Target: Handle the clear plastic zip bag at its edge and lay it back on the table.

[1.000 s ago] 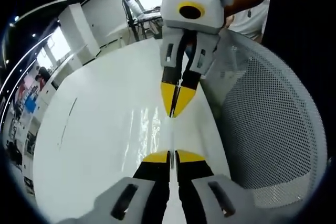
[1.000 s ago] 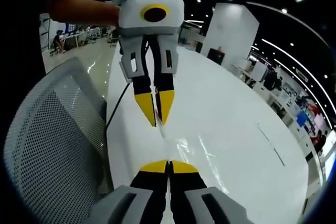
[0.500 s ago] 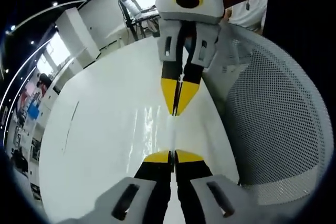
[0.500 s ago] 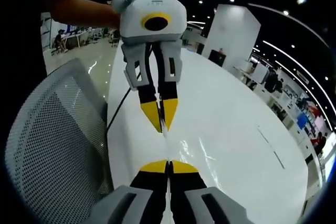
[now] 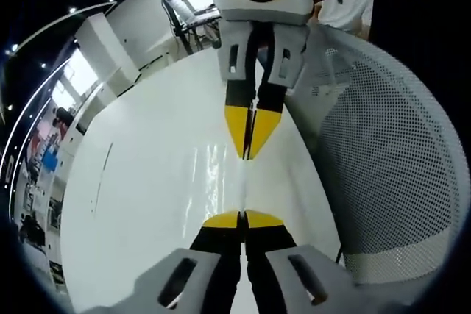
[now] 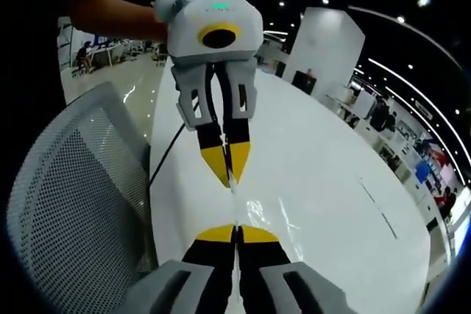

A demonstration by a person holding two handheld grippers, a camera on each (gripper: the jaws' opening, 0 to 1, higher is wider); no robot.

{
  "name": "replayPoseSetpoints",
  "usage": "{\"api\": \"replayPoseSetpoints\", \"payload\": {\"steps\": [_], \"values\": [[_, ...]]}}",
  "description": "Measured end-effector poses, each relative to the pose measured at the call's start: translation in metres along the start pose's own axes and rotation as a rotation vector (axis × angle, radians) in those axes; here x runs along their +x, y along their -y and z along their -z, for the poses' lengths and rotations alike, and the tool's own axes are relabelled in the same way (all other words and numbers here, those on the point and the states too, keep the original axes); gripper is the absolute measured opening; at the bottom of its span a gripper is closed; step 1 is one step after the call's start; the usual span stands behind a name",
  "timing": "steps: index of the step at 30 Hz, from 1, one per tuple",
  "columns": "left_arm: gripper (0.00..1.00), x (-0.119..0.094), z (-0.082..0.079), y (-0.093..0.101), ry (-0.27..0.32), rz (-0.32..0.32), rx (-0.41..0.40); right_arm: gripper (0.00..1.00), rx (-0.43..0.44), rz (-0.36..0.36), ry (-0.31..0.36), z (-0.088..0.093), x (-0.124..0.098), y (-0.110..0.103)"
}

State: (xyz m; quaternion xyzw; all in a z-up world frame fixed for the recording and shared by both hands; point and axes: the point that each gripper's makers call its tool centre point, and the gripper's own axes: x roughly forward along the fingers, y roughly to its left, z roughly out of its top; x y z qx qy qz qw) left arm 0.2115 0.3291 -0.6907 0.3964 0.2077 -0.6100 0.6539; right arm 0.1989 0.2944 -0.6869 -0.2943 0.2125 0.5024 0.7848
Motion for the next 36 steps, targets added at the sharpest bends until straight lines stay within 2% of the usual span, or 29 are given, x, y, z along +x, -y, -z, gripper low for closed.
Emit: {"api": "replayPoseSetpoints", "payload": {"steps": [16, 36], "values": [[0.00, -0.003, 0.000, 0.000, 0.001, 0.000, -0.020, 0.06, -0.013, -0.005, 0.029, -0.010, 0.001, 0.000], [0.00, 0.001, -0.002, 0.002, -0.013, 0.025, -0.027, 0.05, -0.028, -0.029, 0.045, -0.022, 0.011, -0.003]]}}
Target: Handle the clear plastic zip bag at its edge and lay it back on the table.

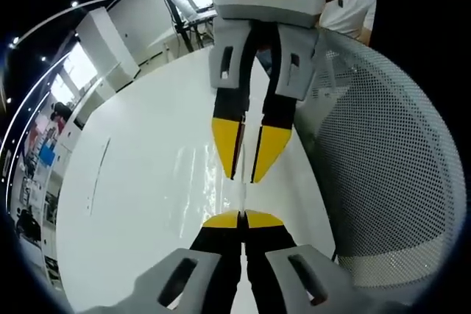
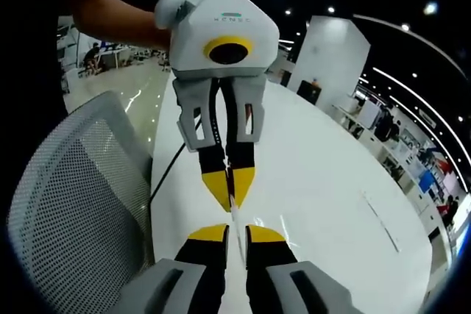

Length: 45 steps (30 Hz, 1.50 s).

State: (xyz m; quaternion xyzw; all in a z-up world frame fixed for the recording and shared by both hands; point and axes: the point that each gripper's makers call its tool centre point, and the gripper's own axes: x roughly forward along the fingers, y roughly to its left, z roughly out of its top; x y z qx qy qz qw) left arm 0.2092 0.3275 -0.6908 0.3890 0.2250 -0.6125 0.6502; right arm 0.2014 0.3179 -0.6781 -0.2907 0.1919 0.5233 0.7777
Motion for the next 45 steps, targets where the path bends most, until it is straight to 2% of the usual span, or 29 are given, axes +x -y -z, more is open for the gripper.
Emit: {"api": "replayPoseSetpoints", "payload": {"steps": [21, 33, 45], "values": [[0.00, -0.001, -0.003, -0.001, -0.011, -0.014, -0.013, 0.04, -0.056, -0.044, -0.028, -0.009, 0.012, -0.004], [0.00, 0.001, -0.007, 0.000, -0.007, -0.003, -0.034, 0.03, -0.024, -0.042, -0.016, -0.007, 0.012, -0.003], [0.00, 0.002, -0.006, -0.001, -0.008, 0.000, -0.046, 0.02, -0.049, -0.057, -0.022, -0.005, 0.013, -0.001]]}}
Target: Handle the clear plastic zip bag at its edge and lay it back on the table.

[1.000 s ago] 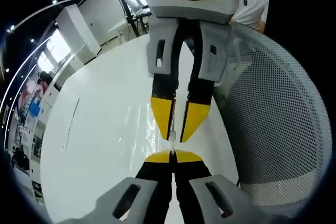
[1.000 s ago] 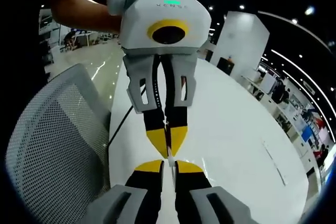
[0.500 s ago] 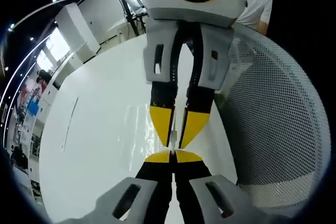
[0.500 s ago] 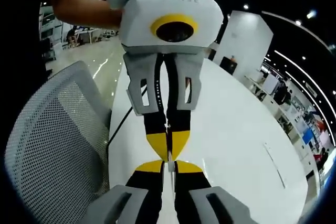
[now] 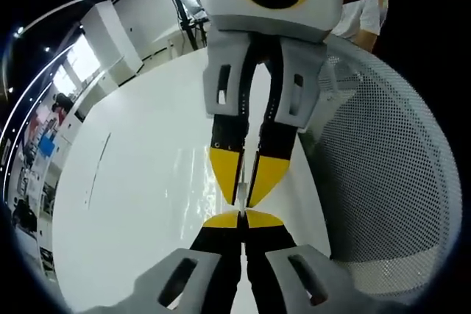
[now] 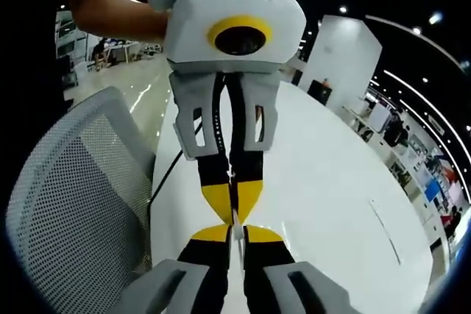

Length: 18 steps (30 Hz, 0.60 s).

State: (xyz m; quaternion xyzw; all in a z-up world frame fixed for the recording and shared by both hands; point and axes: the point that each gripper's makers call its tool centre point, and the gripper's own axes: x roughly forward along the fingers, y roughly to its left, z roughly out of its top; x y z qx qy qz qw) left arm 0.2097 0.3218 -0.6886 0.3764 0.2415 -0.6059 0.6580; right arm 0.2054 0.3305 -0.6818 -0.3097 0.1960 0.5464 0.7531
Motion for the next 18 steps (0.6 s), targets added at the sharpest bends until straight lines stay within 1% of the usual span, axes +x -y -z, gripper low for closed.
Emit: {"api": "replayPoseSetpoints", "payload": {"steps": [8, 18], "values": [[0.00, 0.0012, 0.0014, 0.0028, -0.008, 0.016, 0.023, 0.00, -0.022, -0.017, -0.010, 0.0007, 0.0024, -0.0037], [0.00, 0.0011, 0.0031, 0.0051, -0.006, 0.038, 0.028, 0.00, -0.045, -0.033, -0.016, 0.0008, 0.0036, -0.0056]]}}
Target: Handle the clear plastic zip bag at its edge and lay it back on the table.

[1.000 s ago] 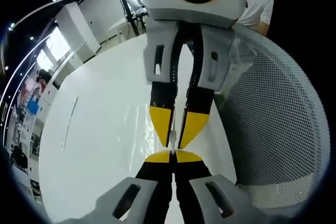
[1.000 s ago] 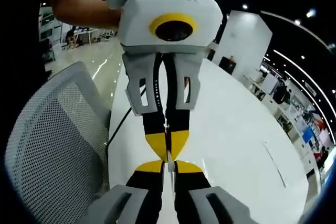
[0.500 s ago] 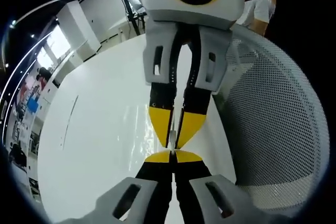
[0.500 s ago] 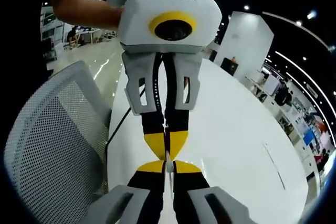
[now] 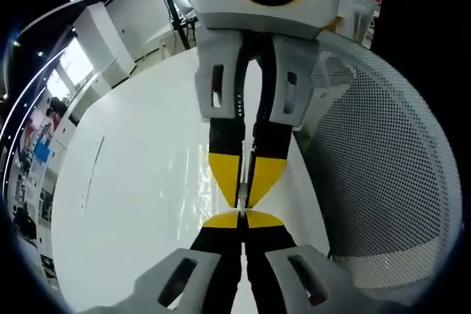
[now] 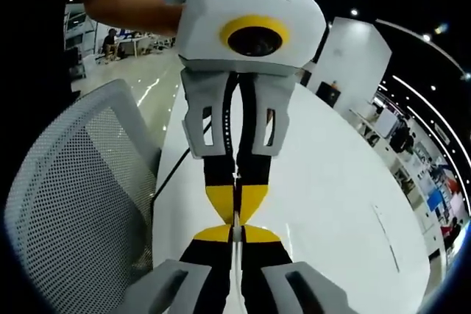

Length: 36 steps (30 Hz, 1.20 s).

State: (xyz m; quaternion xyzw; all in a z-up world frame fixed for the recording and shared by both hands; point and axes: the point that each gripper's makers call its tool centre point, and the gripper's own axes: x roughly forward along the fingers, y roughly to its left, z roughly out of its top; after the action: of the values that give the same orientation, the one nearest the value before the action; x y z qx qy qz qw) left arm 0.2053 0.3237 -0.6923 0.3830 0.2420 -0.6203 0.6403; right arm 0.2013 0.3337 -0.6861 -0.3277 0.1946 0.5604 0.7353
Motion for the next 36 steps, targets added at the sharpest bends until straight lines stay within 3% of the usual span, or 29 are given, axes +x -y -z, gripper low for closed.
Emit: {"api": "replayPoseSetpoints", "payload": {"steps": [36], "values": [[0.00, -0.0011, 0.0018, 0.0016, 0.010, 0.006, -0.030, 0.00, 0.013, -0.006, 0.002, 0.0030, -0.0015, -0.0019]]}}
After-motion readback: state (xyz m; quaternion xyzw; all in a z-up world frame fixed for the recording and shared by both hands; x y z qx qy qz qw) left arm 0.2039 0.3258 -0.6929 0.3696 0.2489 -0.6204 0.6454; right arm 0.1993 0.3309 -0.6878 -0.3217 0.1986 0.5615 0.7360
